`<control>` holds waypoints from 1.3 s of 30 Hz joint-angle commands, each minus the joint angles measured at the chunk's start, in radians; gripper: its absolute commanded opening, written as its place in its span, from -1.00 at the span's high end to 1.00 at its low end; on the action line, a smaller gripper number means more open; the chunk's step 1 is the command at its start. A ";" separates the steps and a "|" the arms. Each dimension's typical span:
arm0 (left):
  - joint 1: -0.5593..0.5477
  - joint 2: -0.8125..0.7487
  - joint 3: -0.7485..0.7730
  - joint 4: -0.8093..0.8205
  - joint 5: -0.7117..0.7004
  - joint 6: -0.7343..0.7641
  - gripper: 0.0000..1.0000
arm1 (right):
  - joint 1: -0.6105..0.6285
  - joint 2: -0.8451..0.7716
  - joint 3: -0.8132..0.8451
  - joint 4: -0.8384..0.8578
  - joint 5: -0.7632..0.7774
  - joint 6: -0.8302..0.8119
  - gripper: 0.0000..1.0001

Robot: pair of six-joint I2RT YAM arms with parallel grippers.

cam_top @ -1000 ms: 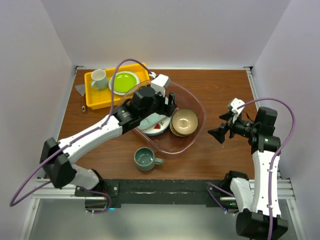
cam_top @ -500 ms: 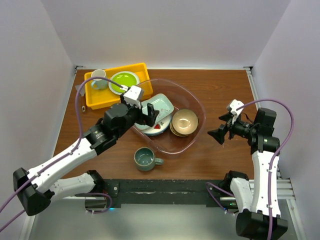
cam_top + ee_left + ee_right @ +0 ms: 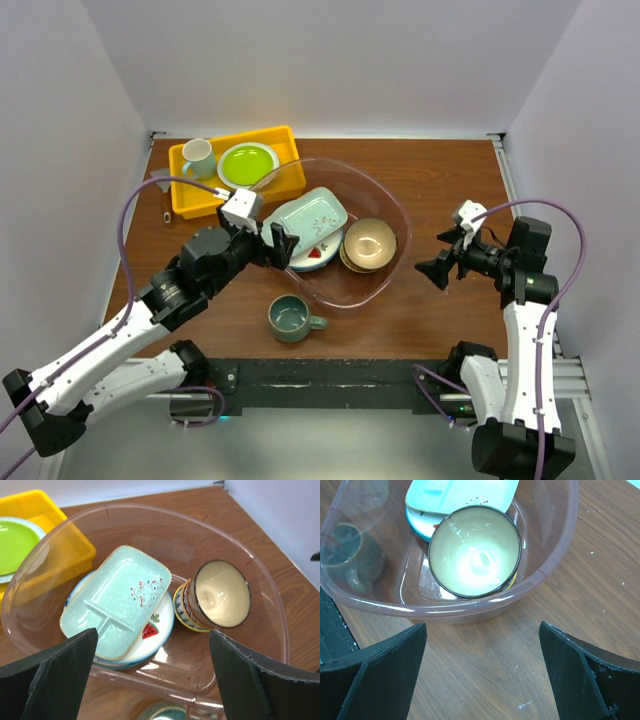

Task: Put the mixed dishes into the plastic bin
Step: Place the bowl in the plastic bin.

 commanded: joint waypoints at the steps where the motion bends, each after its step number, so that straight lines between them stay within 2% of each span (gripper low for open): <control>1: 0.006 -0.019 -0.012 -0.094 0.021 -0.056 -0.96 | -0.001 -0.009 -0.006 0.033 -0.029 -0.014 -0.96; 10: 0.006 -0.072 -0.034 -0.258 0.052 -0.150 -0.96 | -0.003 -0.003 -0.011 0.041 -0.032 -0.014 -0.96; 16: 0.006 -0.107 -0.077 -0.305 0.081 -0.210 -0.96 | -0.001 0.003 -0.014 0.045 -0.034 -0.013 -0.96; 39: 0.006 -0.051 -0.184 -0.335 0.138 -0.346 -0.95 | -0.001 0.034 -0.012 0.045 -0.021 -0.019 -0.96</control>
